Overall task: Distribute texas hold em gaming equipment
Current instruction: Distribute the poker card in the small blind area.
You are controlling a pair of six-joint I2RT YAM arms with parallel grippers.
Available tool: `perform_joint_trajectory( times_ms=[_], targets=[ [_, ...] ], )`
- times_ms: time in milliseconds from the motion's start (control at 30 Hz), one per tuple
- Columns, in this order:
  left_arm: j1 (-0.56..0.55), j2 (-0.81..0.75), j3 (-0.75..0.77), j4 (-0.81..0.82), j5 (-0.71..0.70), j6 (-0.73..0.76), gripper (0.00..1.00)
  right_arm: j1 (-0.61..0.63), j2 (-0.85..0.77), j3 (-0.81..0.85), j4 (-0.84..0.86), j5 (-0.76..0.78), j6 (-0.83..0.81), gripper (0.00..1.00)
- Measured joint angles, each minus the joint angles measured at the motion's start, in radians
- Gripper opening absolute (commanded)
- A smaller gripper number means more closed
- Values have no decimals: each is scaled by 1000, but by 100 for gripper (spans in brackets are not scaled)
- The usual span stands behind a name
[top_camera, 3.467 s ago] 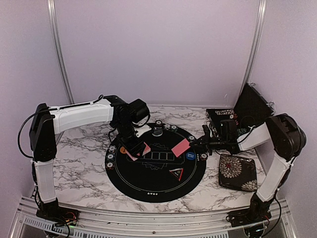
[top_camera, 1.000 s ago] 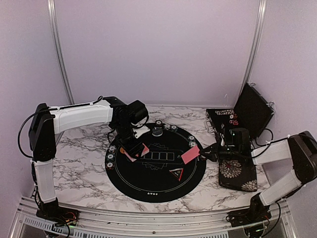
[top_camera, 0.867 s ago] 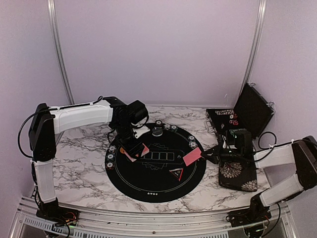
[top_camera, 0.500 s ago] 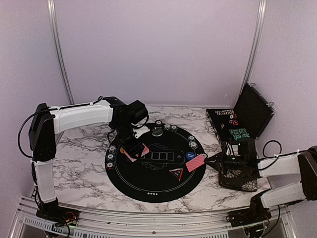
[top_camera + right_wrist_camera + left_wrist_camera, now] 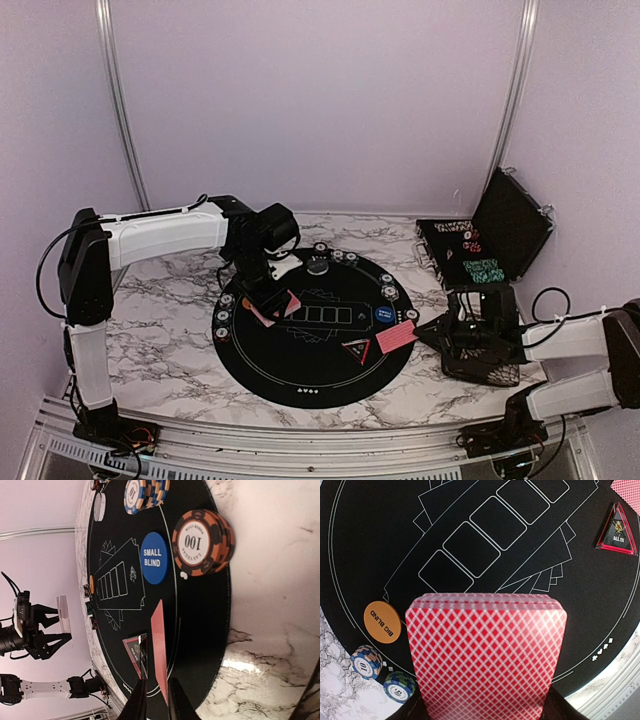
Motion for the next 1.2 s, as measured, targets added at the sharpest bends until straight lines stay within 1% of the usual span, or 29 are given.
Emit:
perform_joint_trajectory(
  times_ms=[167, 267, 333, 633, 833, 1033, 1200],
  targets=[
    [0, -2, 0, 0, 0, 0, 45, 5, 0, 11, -82, 26, -47, 26],
    [0, -4, 0, 0, 0, 0, 45, 23, 0, 47, -164, 65, -94, 32],
    [0, -5, 0, 0, 0, 0, 45, 38, 0, 77, -208, 92, -120, 34],
    [0, -5, 0, 0, 1, 0, 45, 128, 31, 190, -372, 221, -203, 40],
    [0, -5, 0, 0, 2, 0, 45, 164, 46, 209, -444, 282, -232, 42],
    [0, -5, 0, 0, 9, 0, 45, 178, 41, 223, -507, 317, -246, 44],
    [0, -5, 0, 0, 12, 0, 45, 180, 19, 256, -487, 286, -247, 47]
  ],
)
